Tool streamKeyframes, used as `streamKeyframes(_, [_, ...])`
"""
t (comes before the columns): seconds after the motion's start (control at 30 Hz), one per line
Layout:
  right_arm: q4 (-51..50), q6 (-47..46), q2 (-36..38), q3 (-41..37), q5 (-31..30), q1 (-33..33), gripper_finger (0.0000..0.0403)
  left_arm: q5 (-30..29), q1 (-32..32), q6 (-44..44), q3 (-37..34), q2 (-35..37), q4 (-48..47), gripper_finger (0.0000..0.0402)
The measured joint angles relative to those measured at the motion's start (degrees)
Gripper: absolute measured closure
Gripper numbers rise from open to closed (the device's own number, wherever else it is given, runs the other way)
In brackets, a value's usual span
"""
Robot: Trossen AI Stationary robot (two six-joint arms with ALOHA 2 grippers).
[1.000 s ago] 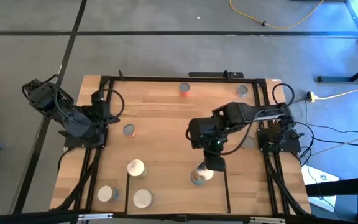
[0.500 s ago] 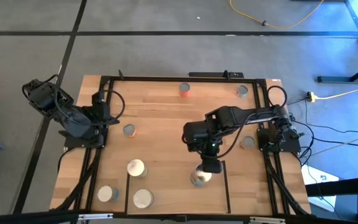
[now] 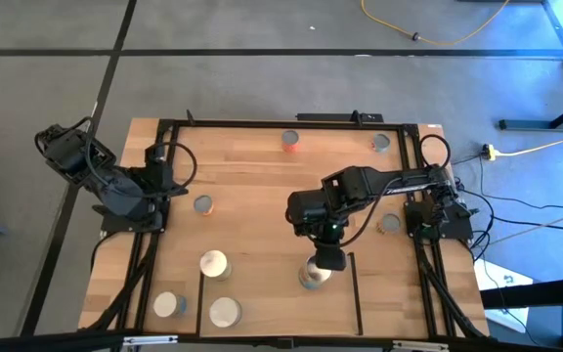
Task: Pick and place cans onto a shelf
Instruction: Put the right canned tomatoes on the shelf
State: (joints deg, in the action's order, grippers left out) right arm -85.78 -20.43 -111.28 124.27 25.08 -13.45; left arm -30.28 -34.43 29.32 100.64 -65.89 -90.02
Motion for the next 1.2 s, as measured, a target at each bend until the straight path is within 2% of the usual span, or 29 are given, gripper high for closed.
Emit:
streamKeyframes(0.57, [0.29,1.27,0.0,0.0,-1.49,0.0,0.039,0.0,0.0,-0.04,0.02,0.0,0.0,0.0401])
streamKeyframes(1.2, [0.77,1.43,0.0,0.0,-1.53,0.0,0.0394,1.49,0.0,-0.04,0.0,0.01,0.0,0.0401])
